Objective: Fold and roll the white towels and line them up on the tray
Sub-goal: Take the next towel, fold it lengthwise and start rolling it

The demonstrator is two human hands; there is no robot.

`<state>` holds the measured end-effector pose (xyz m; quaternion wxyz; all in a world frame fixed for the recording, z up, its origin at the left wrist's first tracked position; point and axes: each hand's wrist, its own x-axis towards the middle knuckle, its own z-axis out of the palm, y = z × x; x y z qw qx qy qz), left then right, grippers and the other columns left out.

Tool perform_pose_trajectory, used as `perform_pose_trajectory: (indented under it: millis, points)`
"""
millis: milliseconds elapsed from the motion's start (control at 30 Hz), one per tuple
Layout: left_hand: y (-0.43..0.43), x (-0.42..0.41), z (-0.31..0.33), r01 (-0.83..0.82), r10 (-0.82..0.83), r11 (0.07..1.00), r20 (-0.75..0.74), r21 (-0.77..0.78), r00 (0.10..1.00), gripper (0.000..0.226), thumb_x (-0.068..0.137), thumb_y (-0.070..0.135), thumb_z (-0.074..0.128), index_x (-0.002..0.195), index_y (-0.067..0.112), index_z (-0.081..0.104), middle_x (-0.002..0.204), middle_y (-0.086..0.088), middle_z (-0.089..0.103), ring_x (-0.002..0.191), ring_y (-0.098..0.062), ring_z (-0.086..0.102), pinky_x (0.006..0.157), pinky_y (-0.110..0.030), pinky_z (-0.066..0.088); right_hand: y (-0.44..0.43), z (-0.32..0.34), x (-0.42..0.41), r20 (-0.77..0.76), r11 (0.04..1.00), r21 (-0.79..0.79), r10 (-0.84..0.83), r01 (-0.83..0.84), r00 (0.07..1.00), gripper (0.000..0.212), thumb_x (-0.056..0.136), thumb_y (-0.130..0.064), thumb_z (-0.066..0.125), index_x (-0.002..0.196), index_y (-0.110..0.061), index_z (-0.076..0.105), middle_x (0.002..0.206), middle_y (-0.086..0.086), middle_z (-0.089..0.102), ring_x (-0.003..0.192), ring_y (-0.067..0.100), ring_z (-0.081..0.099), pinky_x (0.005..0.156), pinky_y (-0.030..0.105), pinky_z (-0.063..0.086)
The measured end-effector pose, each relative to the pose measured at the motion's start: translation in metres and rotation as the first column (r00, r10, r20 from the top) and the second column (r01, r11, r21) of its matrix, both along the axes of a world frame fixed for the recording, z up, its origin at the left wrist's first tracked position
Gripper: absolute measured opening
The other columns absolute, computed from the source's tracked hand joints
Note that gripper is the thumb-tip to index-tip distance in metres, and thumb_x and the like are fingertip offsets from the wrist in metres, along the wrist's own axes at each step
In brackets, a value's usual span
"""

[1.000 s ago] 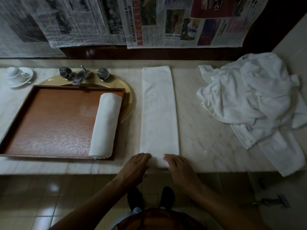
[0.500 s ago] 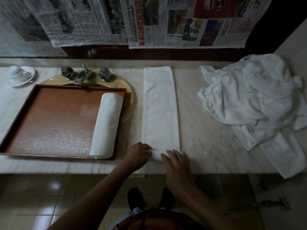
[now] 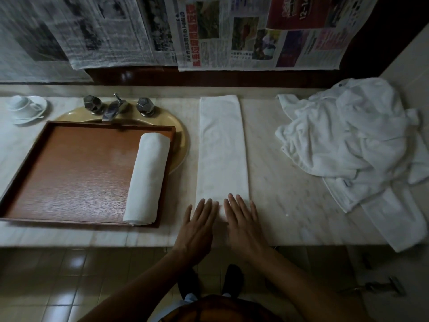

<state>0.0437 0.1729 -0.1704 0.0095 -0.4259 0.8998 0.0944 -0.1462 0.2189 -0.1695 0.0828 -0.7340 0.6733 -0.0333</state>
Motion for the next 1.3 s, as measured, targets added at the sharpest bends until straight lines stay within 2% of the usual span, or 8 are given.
perform_pose_trajectory:
  millis: [167,400,567,700,867,1067,1200,1300]
  points:
    - [-0.036,-0.012,0.012,0.018,-0.017,0.999,-0.008,0.042,1.000,0.072,0.104,0.035,0.052,0.163,0.012,0.018,0.167,-0.011,0.026,0.153,-0.031,0.028,0.122,-0.048,0.030,-0.027,0.004,-0.014,0.002,0.998,0.065,0.013,-0.013,1.000,0.075,0.098,-0.031,0.057,0.162,-0.011,0.024,0.168,0.013,0.023,0.155,0.031,0.022,0.124,0.052,0.023]
    - [-0.023,0.003,0.012,0.083,-0.078,0.995,-0.090,0.052,0.993,0.063,0.100,0.033,0.059,0.155,0.013,0.035,0.147,-0.007,0.048,0.129,-0.024,0.051,0.108,-0.038,0.046,-0.009,0.006,-0.017,0.025,0.995,0.015,0.101,-0.102,0.995,0.067,0.094,-0.028,0.062,0.155,-0.010,0.039,0.138,0.009,0.055,0.119,0.028,0.057,0.098,0.043,0.050]
    - [0.008,0.021,0.006,0.130,-0.114,0.989,-0.199,0.070,0.973,0.061,0.095,0.034,0.059,0.149,0.011,0.044,0.137,-0.005,0.054,0.117,-0.021,0.056,0.095,-0.036,0.055,0.017,0.021,-0.008,0.157,0.980,0.177,0.057,-0.085,0.986,0.068,0.101,-0.032,0.060,0.160,-0.019,0.028,0.149,0.003,0.047,0.132,0.023,0.048,0.108,0.037,0.042]
    - [0.007,0.024,0.015,0.076,-0.037,0.981,-0.210,0.181,0.977,0.063,0.100,0.049,0.034,0.146,0.009,0.048,0.141,-0.006,0.054,0.124,-0.022,0.052,0.101,-0.036,0.051,0.017,0.038,-0.015,0.409,0.932,0.350,-0.240,0.091,0.881,0.038,0.098,-0.035,0.065,0.132,-0.032,0.047,0.136,0.001,0.053,0.117,0.016,0.054,0.096,0.029,0.046]
    - [-0.009,0.018,0.022,-0.004,0.069,0.972,-0.267,0.236,0.961,0.042,0.101,0.045,0.030,0.112,0.023,0.063,0.122,0.004,0.057,0.105,-0.015,0.051,0.085,-0.030,0.046,0.009,0.043,-0.018,0.446,0.946,0.300,-0.251,0.121,0.859,0.023,0.101,-0.032,0.063,0.123,-0.026,0.063,0.128,-0.006,0.057,0.117,0.013,0.055,0.089,0.010,0.039]
    - [-0.038,0.006,0.012,-0.022,0.033,0.983,-0.061,0.180,0.998,0.056,0.100,0.045,0.017,0.108,0.025,0.069,0.123,0.004,0.062,0.107,-0.016,0.047,0.091,-0.032,0.042,0.035,0.039,0.012,0.159,0.996,-0.036,-0.076,0.083,0.984,0.051,0.086,-0.014,0.076,0.135,-0.021,0.063,0.145,0.006,0.058,0.134,0.029,0.054,0.107,0.045,0.049]
    - [-0.029,-0.003,0.027,-0.161,0.180,0.982,-0.218,0.102,0.959,0.025,0.103,0.031,0.055,0.120,0.021,0.071,0.130,-0.004,0.063,0.115,-0.026,0.053,0.093,-0.040,0.049,0.043,0.027,0.024,0.044,0.998,-0.005,-0.069,0.069,0.997,0.086,0.066,-0.010,0.084,0.147,-0.020,0.055,0.154,0.007,0.050,0.141,0.035,0.048,0.111,0.051,0.039]
    - [-0.007,-0.002,0.028,-0.293,0.314,0.949,-0.297,0.114,0.902,0.047,0.099,0.039,0.058,0.142,0.021,0.050,0.147,-0.009,0.048,0.134,-0.028,0.046,0.108,-0.049,0.046,0.038,0.017,0.020,-0.001,0.999,-0.019,-0.029,0.029,1.000,0.091,0.069,-0.010,0.080,0.153,-0.015,0.047,0.162,0.010,0.039,0.149,0.037,0.035,0.121,0.056,0.029]
